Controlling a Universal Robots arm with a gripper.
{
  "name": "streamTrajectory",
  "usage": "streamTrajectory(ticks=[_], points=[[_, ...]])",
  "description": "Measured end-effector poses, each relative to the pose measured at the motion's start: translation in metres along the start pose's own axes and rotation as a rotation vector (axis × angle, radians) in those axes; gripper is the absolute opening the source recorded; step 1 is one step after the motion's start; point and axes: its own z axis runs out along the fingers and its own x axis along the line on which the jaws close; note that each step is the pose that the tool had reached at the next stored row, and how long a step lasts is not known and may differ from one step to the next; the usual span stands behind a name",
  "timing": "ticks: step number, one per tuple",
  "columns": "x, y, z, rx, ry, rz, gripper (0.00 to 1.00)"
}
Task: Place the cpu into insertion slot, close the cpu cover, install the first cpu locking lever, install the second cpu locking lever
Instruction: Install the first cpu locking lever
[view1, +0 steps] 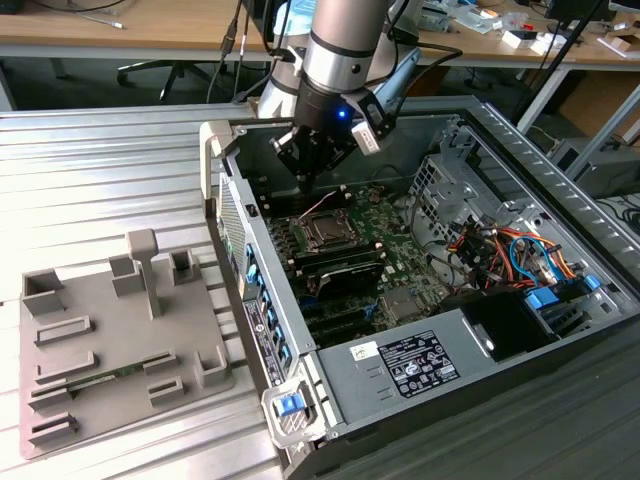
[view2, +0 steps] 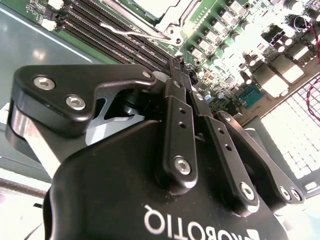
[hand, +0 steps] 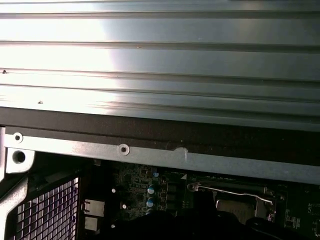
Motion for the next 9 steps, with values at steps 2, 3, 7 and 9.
streamTrajectory(ticks=[2, 3, 7, 9], points=[[-0.0002, 0.0, 0.0001, 0.0, 0.0, 0.0, 0.11], [-0.0004, 0.0, 0.0002, 0.0, 0.0, 0.0, 0.11], [-0.0009, 0.0, 0.0005, 0.0, 0.0, 0.0, 0.11], [-0.0012, 0.0, 0.0006, 0.0, 0.0, 0.0, 0.11]])
